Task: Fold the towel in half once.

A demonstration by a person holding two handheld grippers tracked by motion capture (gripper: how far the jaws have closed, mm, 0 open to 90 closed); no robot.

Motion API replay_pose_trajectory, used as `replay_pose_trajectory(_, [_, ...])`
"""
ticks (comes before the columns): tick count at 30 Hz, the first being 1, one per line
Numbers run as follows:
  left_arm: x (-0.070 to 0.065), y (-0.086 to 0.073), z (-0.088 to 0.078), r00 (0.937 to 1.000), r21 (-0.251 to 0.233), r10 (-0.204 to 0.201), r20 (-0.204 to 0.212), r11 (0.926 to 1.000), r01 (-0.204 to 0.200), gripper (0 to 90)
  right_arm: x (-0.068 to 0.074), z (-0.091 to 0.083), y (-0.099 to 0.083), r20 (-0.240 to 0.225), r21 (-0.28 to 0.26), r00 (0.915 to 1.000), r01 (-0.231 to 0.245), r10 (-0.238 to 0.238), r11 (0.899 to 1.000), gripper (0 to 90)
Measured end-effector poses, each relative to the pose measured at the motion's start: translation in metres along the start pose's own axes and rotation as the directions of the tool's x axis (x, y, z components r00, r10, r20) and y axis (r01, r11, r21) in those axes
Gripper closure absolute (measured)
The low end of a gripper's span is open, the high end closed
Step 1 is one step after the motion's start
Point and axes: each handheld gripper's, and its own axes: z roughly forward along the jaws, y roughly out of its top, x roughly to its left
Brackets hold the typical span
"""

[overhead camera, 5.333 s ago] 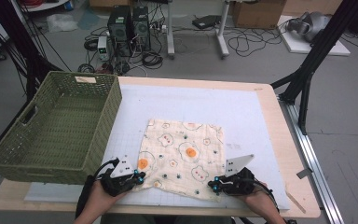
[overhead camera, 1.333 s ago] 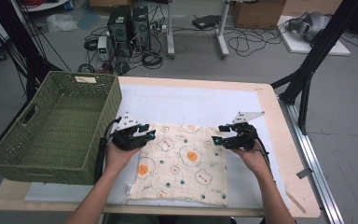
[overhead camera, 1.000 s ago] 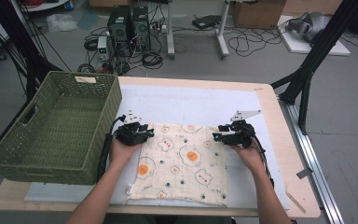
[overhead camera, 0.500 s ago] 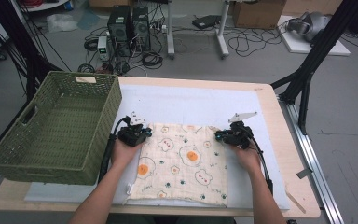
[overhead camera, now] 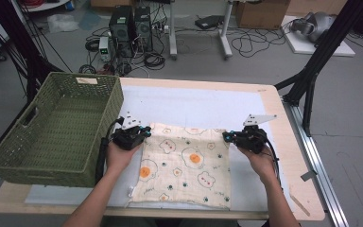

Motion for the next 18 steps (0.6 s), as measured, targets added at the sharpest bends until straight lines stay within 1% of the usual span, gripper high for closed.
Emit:
replay_pose_trajectory(2, [-0.004, 0.0, -0.009, 0.9997, -0.011, 0.024, 0.007, 0.9997, -0.024, 87.5, 0.007, -0.007, -0.002, -0.014, -0.007, 0.9999, 0.009, -0.009, 1.0, 88.4])
replay_pose_trajectory(3, [-0.006, 0.0, -0.012, 0.9995, -0.017, 0.03, 0.009, 0.9994, -0.029, 87.5, 0.01, -0.01, -0.004, -0.021, -0.011, 0.9996, 0.017, -0.017, 1.0, 88.4])
replay_pose_trajectory(6, [-0.01, -0.006, -0.023, 0.9993, -0.032, 0.033, 0.015, 0.999, -0.033, 87.5, 0.024, -0.018, -0.011, -0.044, -0.02, 0.9988, 0.02, -0.021, 1.0, 88.4])
replay_pose_trajectory(7, [-0.012, -0.009, -0.026, 0.9991, -0.029, 0.04, 0.016, 0.9988, -0.039, 87.5, 0.028, -0.02, -0.013, -0.051, -0.018, 0.9982, 0.03, -0.031, 0.999, 88.4])
replay_pose_trajectory(9, [-0.016, -0.016, -0.032, 0.9991, -0.039, 0.036, 0.024, 0.9986, -0.035, 87.5, 0.036, -0.023, -0.018, -0.061, -0.014, 0.9974, 0.037, -0.037, 0.999, 88.4])
replay_pose_trajectory(10, [-0.018, -0.019, -0.035, 0.9987, -0.042, 0.041, 0.03, 0.9983, -0.04, 87.5, 0.04, -0.025, -0.021, -0.07, -0.01, 0.9969, 0.035, -0.036, 0.999, 88.4])
replay_pose_trajectory(11, [-0.021, -0.023, -0.038, 0.9987, -0.044, 0.041, 0.03, 0.9983, -0.039, 87.5, 0.043, -0.026, -0.024, -0.074, -0.006, 0.9962, 0.046, -0.046, 0.999, 88.4])
replay_pose_trajectory(13, [-0.026, -0.03, -0.043, 0.9982, -0.033, 0.042, 0.042, 0.9986, -0.041, 87.5, 0.049, -0.027, -0.03, -0.084, 0.002, 0.9953, 0.048, -0.048, 0.999, 88.4])
replay_pose_trajectory(15, [-0.029, -0.038, -0.048, 0.9978, -0.029, 0.022, 0.062, 0.9994, -0.02, 87.4, 0.054, -0.029, -0.037, -0.09, 0.015, 0.995, 0.044, -0.043, 0.999, 88.4])
replay_pose_trajectory(16, [-0.03, -0.042, -0.05, 0.9973, -0.021, 0.026, 0.068, 0.9995, -0.024, 87.4, 0.057, -0.029, -0.04, -0.096, 0.02, 0.9944, 0.045, -0.043, 0.999, 88.3])
replay_pose_trajectory(18, [-0.033, -0.05, -0.054, 0.9965, -0.009, 0.02, 0.081, 0.9998, -0.019, 87.4, 0.06, -0.028, -0.048, -0.107, 0.037, 0.9935, 0.042, -0.038, 0.998, 88.3])
